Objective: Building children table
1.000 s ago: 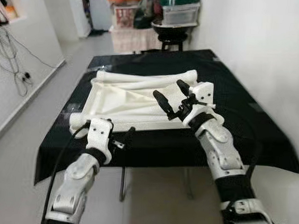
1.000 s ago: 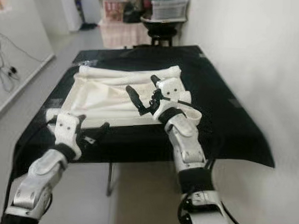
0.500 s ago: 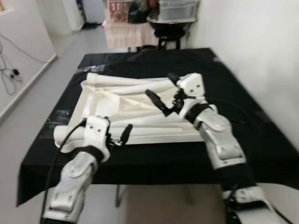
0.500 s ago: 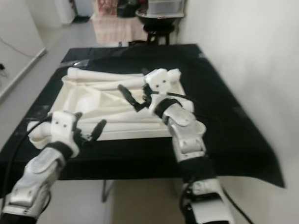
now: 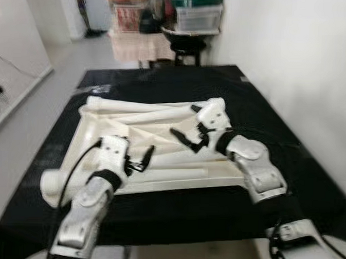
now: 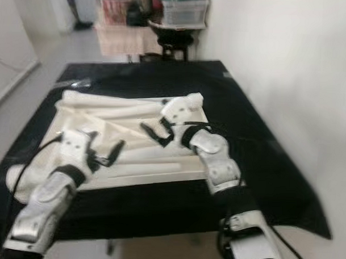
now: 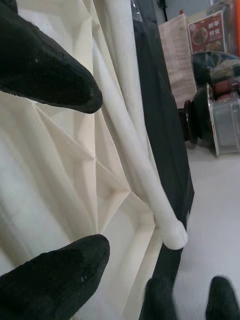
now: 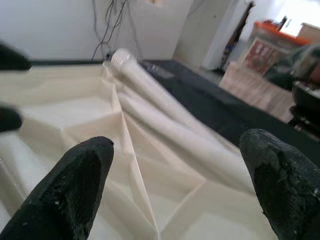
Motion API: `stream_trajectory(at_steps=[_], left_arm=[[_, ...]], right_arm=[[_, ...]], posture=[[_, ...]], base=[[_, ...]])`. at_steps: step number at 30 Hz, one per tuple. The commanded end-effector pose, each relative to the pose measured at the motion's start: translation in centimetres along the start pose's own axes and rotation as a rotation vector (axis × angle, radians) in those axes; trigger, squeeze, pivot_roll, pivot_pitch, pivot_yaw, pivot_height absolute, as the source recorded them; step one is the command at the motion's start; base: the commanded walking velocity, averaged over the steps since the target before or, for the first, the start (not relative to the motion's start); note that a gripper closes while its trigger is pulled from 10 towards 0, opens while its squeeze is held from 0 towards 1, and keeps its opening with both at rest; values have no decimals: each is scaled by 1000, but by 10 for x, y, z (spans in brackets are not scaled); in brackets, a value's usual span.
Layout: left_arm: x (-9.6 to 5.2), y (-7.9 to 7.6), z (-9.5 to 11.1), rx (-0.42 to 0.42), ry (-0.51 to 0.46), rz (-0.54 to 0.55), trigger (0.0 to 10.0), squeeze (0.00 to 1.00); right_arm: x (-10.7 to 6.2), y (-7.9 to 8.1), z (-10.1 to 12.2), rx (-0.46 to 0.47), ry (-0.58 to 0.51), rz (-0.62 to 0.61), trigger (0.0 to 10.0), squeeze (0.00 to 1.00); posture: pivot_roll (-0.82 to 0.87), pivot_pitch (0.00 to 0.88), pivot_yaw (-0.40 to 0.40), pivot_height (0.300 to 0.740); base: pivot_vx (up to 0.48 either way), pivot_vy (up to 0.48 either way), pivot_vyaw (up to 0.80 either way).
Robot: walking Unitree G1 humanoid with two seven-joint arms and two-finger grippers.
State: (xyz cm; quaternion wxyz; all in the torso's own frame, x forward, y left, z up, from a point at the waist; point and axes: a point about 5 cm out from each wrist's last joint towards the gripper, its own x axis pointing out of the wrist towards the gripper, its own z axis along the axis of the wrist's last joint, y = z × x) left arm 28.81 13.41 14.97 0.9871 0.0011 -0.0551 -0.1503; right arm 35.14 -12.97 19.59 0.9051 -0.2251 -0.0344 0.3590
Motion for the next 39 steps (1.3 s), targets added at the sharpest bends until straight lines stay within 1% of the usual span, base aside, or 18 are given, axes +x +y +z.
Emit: stream_trajectory(at_steps=[1,4,7,8,14,15,18,20,21,24,25,27,30,31,34,35,37,39], left_arm=[[-1,-1,-3,-10,25,-2,10000,0],[-3,-2,-5,-10,40,-3,10000,0],[-4,-2,-5,-7,42,1,10000,0],[-4,-1,-6,-18,45,25,10000,0],[-6,-1,-10,-37,73,32,10000,0],[-8,-1,-11,-52,85,22,10000,0],[-8,-1,-11,-52,85,22,10000,0],[-10,-10,-17,-71,123,-56,10000,0],[-10,-10,-17,-71,123,-56,10000,0],[-13,-22,-25,-82,193,-177,10000,0],[-13,-22,-25,-82,193,-177,10000,0],[-16,-26,-30,-78,241,-220,10000,0],[-17,-27,-32,-78,258,-234,10000,0],[-19,-27,-34,-79,273,-243,10000,0],[-20,-28,-34,-80,280,-245,10000,0],[-21,-28,-35,-84,283,-246,10000,0],[-21,-28,-35,-84,283,-246,10000,0],[-22,-30,-34,-92,284,-245,10000,0]], right_arm=[[-4,4,-4,-22,37,52,10000,0],[-7,2,-2,-61,55,90,10000,0],[-9,2,-3,-37,67,122,10000,0],[-11,2,-5,-92,98,152,10000,0],[-13,-5,-5,-159,154,135,10000,0],[-15,-8,-5,-212,206,149,10000,0],[-15,-8,-5,-212,206,149,10000,0],[-17,-13,-3,-261,319,193,10000,0],[-17,-13,-3,-261,319,193,10000,0],[-12,-19,-4,-310,496,268,10000,0],[-12,-19,-4,-310,496,268,10000,0],[-9,-18,-10,-317,640,351,10000,0],[-8,-19,-12,-321,695,380,10000,0],[-6,-23,-13,-320,752,388,10000,0],[-4,-27,-13,-320,782,393,10000,0],[-3,-30,-16,-321,843,408,10000,0],[-3,-30,-16,-321,843,408,10000,0],[0,-32,-21,-309,927,429,10000,0]], posture=[[-102,0,41,740],[-100,0,38,740],[-99,0,37,740],[-97,0,38,740],[-97,0,37,740],[-98,0,36,740],[-98,0,36,740],[-98,0,27,740],[-98,0,27,740],[-99,0,22,740],[-99,0,22,740],[-98,0,24,740],[-96,0,22,740],[-93,0,19,740],[-93,0,17,740],[-89,0,9,740],[-89,0,9,740],[-85,0,0,740]], base=[[0,0,0],[0,-246,0],[0,-460,0],[0,0,800],[0,0,533],[0,0,0],[0,0,0],[0,0,0],[0,0,0],[0,0,0],[0,0,0],[0,0,0],[0,0,0],[0,0,0],[0,0,0],[0,0,0],[0,0,0],[0,0,0]])
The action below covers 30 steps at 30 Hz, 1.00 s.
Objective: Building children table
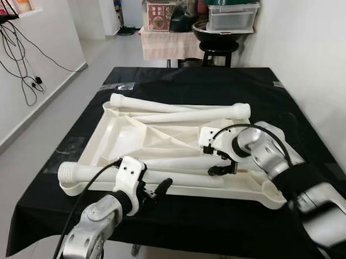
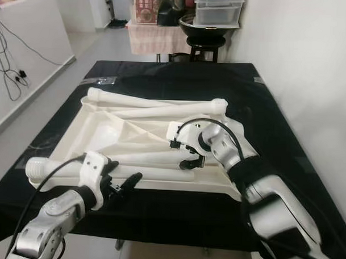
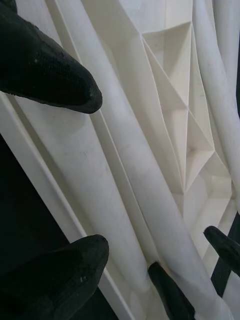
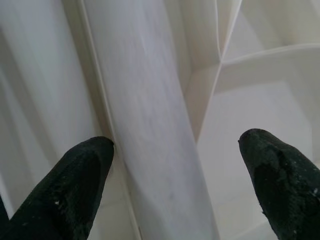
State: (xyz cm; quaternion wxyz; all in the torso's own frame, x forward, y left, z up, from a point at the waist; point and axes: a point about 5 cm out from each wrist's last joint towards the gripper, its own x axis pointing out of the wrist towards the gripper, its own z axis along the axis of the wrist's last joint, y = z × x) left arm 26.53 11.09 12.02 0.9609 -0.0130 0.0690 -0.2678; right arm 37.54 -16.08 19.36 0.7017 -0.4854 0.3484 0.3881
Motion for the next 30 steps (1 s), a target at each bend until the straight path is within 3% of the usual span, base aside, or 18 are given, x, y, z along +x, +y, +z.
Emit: stream_trajectory(at_steps=[1,7,8,10,11,24,25,29,30], left_arm=[[-3,0,-8,-18,43,-6,10000,0],[-4,-1,-8,-38,43,-1,10000,0],[-4,-1,-8,-40,43,-1,10000,0],[-5,-2,-8,-41,43,-2,10000,0],[-5,-2,-8,-43,45,-2,10000,0],[-5,-4,-8,-51,50,-12,10000,0],[-5,-4,-8,-46,50,-13,10000,0],[-4,-4,-6,-32,46,-14,10000,0],[-5,-2,-4,-17,34,-9,10000,0]], right_arm=[[3,1,2,-13,35,23,10000,0],[8,-2,2,-4,119,34,10000,0],[9,-2,-1,-20,160,29,4157,0],[9,-2,-3,-32,190,25,4157,0],[10,-3,-4,-37,212,23,0,0],[7,-8,-1,-19,189,50,0,0],[-2,-16,7,40,78,39,0,0],[-8,-21,12,95,-14,29,0,0],[-14,-26,15,145,-97,22,0,0]], posture=[[-85,0,0,740],[-83,0,-6,740],[-84,0,-11,740],[-84,0,-11,740],[-86,0,-10,740],[-95,0,-8,740],[-94,0,-9,740],[-92,0,-11,740],[-93,0,-9,740]], base=[[0,0,0],[0,0,0],[0,0,0],[0,0,0],[0,0,0],[0,0,0],[0,0,0],[0,0,0],[0,0,0]])
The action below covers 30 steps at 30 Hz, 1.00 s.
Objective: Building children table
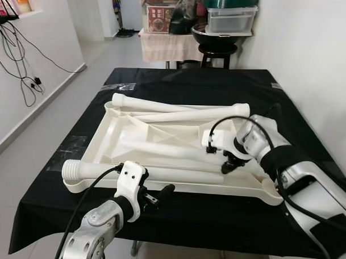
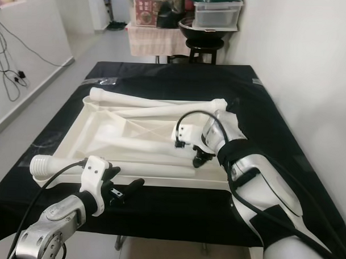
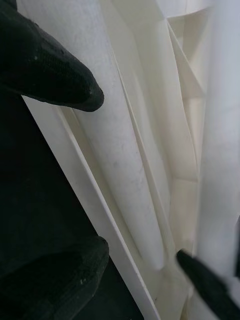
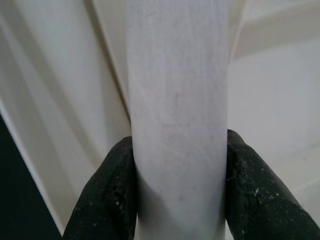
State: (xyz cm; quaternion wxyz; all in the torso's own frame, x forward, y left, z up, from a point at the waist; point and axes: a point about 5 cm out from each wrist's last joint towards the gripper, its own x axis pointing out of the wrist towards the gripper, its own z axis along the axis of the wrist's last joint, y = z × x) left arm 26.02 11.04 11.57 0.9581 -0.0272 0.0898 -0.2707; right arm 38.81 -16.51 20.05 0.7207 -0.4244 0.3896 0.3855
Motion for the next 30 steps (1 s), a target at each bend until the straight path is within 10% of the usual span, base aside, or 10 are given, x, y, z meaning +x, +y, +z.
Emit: stream_trajectory(at_steps=[1,10,14,23,30], left_arm=[[-2,1,3,30,-7,5,10000,0],[-3,6,31,-14,-137,4,10000,0],[-8,7,93,-110,-433,-22,10000,0],[-31,23,159,-157,-728,-30,10000,0],[-34,34,168,-185,-765,-18,10000,0]], right_arm=[[-18,-10,19,34,-153,-34,0,0],[-37,-19,19,208,-380,-3,0,0],[-39,-18,26,335,-650,-21,0,0],[-34,3,38,415,-882,38,0,0],[-38,17,43,355,-947,92,0,0]], posture=[[-93,0,-9,740],[-95,0,3,740],[-91,0,10,740],[-89,0,31,740],[-91,0,37,740]], base=[[0,0,0],[0,0,0],[0,0,0],[0,0,0],[0,0,0]])
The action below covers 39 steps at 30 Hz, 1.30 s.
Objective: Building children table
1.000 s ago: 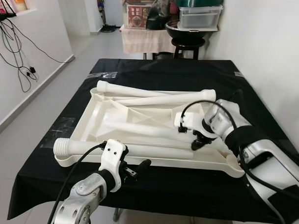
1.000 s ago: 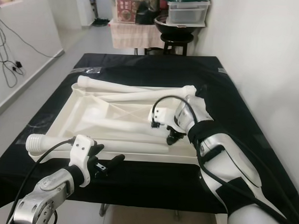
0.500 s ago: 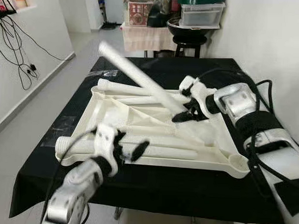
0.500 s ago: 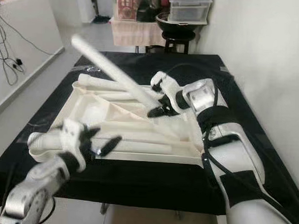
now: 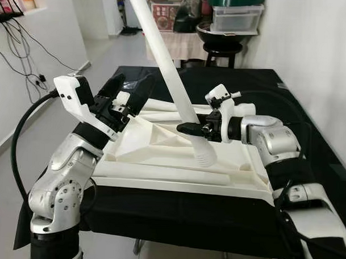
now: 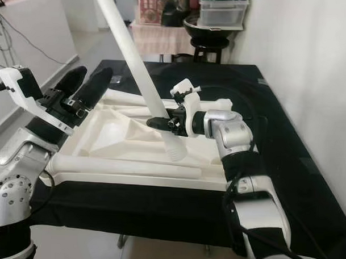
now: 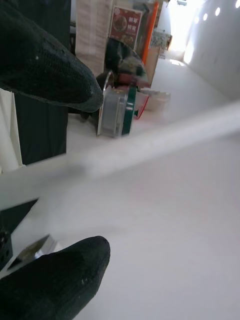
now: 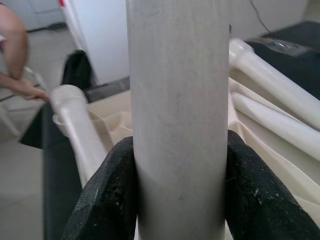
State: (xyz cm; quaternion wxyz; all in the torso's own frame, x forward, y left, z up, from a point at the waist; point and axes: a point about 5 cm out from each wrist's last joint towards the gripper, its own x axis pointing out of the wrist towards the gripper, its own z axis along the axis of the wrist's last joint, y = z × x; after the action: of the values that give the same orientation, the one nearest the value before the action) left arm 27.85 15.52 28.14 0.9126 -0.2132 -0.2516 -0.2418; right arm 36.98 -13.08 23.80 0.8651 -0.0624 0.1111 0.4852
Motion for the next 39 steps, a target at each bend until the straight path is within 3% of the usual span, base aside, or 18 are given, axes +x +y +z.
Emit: stream_trajectory(at_steps=[1,6,9,10,12,13,16,17,25,26,29,30,39], left_arm=[[2,5,2,-6,2,8,10000,0],[4,9,1,-46,5,20,10000,0],[8,12,0,-81,12,27,10000,0],[10,13,1,-95,12,27,10000,0],[11,13,2,-104,11,28,10000,0],[12,14,2,-115,10,26,10000,0],[13,14,3,-122,9,24,10000,0],[16,13,2,-142,19,-2,10000,0],[23,3,-4,-171,64,-93,10000,0],[24,2,-6,-180,66,-104,3255,0],[24,1,-7,-186,66,-111,3255,0],[24,-2,-7,-192,70,-126,0,0],[24,-7,-6,-214,80,-168,0,0]], right_arm=[[0,6,6,-10,-41,37,0,0],[-1,18,4,-55,-46,84,0,0],[1,36,4,-117,-50,133,235,0],[0,43,4,-137,-45,150,2941,0],[0,48,3,-148,-41,162,2941,0],[0,54,2,-165,-31,181,9451,0],[-1,57,1,-175,-25,193,9451,0],[1,64,1,-186,-17,220,10000,0],[6,72,0,-197,-12,243,10000,0],[8,74,-1,-195,-12,238,10000,0],[9,75,-2,-193,-13,234,10000,0],[12,74,-3,-192,-24,213,10000,0],[20,65,-4,-183,-144,49,10000,0]], posture=[[-91,0,37,740],[-99,0,46,740],[-104,0,55,740],[-106,0,60,740],[-106,0,60,740],[-107,0,61,740],[-107,0,61,740],[-109,0,66,740],[-111,0,69,740],[-110,0,66,740],[-110,0,66,740],[-110,0,65,740],[-107,0,61,740]], base=[[0,0,0],[0,0,0],[0,0,0],[0,0,0],[0,0,0],[0,0,0],[0,0,0],[0,0,0],[0,0,0],[0,0,0],[0,0,0],[0,0,0],[0,0,0]])
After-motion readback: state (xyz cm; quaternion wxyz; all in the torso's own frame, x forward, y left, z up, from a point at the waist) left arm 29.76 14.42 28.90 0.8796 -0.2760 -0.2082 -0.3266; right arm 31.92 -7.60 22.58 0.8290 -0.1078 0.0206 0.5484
